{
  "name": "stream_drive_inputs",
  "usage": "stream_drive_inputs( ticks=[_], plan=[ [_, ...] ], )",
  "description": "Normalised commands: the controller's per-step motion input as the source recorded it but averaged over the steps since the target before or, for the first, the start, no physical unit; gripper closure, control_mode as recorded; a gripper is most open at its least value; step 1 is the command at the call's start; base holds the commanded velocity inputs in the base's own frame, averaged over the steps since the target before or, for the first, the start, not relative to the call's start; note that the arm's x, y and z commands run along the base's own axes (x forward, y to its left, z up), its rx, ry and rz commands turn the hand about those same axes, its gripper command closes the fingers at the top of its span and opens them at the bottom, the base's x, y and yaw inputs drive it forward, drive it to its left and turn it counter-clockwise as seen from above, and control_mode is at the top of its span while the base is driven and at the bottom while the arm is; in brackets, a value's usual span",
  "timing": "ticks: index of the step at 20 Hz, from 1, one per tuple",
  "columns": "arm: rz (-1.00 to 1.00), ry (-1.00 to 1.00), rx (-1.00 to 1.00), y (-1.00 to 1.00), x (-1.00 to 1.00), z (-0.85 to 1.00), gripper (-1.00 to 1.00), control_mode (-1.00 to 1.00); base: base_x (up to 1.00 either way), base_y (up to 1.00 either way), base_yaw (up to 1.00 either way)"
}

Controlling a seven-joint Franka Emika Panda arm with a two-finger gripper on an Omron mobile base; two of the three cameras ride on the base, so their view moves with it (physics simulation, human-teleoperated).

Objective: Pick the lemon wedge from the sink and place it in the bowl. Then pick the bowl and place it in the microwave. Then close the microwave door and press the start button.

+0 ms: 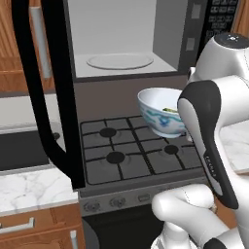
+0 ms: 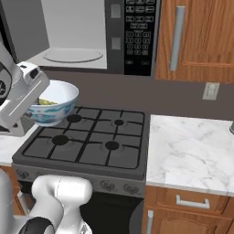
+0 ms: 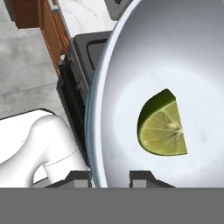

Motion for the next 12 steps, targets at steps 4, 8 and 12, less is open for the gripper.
stream_drive_inputs(
  ticks=[4, 8, 12],
  plan=[
    [0.00, 0.00, 0.00, 0.00, 0.00, 0.00, 1.00, 1.00, 0.36, -0.01, 0.00],
    [0.00, 0.00, 0.00, 0.00, 0.00, 0.00, 1.00, 1.00, 0.11, -0.01, 0.00],
    [0.00, -0.01, 0.01, -0.01, 0.00, 0.00, 1.00, -1.00, -0.01, -0.02, 0.00]
  ],
)
